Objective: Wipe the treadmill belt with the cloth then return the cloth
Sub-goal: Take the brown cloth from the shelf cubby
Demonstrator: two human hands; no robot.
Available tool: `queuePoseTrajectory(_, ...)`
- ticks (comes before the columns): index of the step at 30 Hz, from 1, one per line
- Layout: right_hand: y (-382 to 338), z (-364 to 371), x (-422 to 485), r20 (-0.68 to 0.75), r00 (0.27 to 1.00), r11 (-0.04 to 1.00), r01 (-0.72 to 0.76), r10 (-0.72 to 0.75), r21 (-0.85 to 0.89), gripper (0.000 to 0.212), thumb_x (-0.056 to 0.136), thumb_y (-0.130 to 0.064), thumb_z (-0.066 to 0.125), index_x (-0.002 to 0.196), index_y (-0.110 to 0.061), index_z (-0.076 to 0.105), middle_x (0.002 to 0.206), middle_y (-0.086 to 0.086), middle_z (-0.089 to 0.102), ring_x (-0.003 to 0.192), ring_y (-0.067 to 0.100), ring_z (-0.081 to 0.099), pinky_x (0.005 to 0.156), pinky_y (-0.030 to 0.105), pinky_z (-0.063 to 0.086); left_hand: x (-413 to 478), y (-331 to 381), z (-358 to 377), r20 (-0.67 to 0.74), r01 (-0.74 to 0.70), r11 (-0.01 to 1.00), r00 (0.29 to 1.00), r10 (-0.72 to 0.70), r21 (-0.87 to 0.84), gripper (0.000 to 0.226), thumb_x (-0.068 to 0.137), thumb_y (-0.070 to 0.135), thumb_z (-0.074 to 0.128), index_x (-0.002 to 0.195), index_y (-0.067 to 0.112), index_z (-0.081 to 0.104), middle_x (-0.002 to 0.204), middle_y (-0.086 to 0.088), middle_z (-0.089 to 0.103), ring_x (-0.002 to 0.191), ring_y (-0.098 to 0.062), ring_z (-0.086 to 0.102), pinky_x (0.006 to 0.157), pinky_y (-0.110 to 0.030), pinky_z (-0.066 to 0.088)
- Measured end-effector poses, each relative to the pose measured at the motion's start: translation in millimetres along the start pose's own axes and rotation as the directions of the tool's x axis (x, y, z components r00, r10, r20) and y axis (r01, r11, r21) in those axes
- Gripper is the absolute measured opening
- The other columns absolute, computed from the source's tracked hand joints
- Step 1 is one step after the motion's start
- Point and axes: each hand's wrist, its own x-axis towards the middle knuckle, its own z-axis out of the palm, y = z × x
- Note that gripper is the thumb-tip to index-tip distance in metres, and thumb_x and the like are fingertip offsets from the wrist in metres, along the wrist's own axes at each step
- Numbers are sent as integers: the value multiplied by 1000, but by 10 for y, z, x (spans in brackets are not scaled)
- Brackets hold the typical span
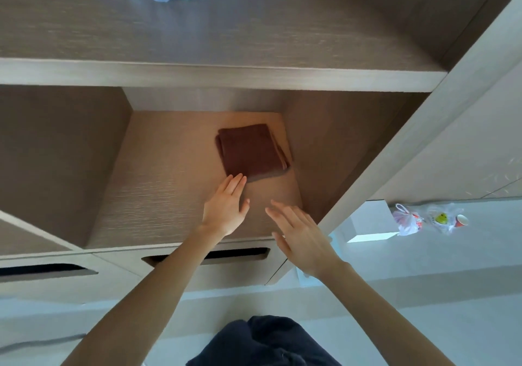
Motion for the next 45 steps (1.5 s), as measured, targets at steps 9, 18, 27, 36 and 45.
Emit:
queuePoseTrajectory(9,-73,116,677,18,995,995,97,-97,-6,40,94,-14,50,134,-9,51,142,10,46,128,27,46,107,42,35,-807,-192,-91,-137,-201,979,970,202,21,54,84,31,61,133,9,50,141,-1,47,127,-20,47,94,-35,49)
queuePoseTrajectory(18,-98,563,1187,235,956,985,-167,175,-53,57,99,-45,34,150,-24,18,159,-5,9,145,13,1,117,37,9,-1119,-606,-256,-114,-315,949,943,312,-8,53,86,27,60,135,14,48,136,-1,52,117,-18,55,92,-32,49)
queuePoseTrajectory(27,-657,620,439,-91,948,951,-307,303,-31,53,83,-46,63,126,-16,59,125,6,58,111,31,54,84,46,43,-626,-836,-288,-26,-288,934,957,289,-213,53,92,30,55,140,15,40,151,3,28,140,-15,22,112,-35,25)
queuePoseTrajectory(36,-495,699,949,189,918,935,-355,349,-2,107,70,-82,43,151,-23,5,159,5,6,145,29,0,115,54,-2,-478,-1025,-286,-21,-376,890,923,384,-259,50,92,29,56,137,14,44,149,3,32,139,-7,14,113,-33,21)
queuePoseTrajectory(45,-821,950,833,-316,901,948,-318,299,-8,59,82,-61,47,123,-21,61,122,6,61,111,30,54,94,50,43,-389,-1174,-366,-16,-385,885,919,395,-262,40,92,28,55,131,18,52,142,6,44,137,-9,23,109,-39,26)
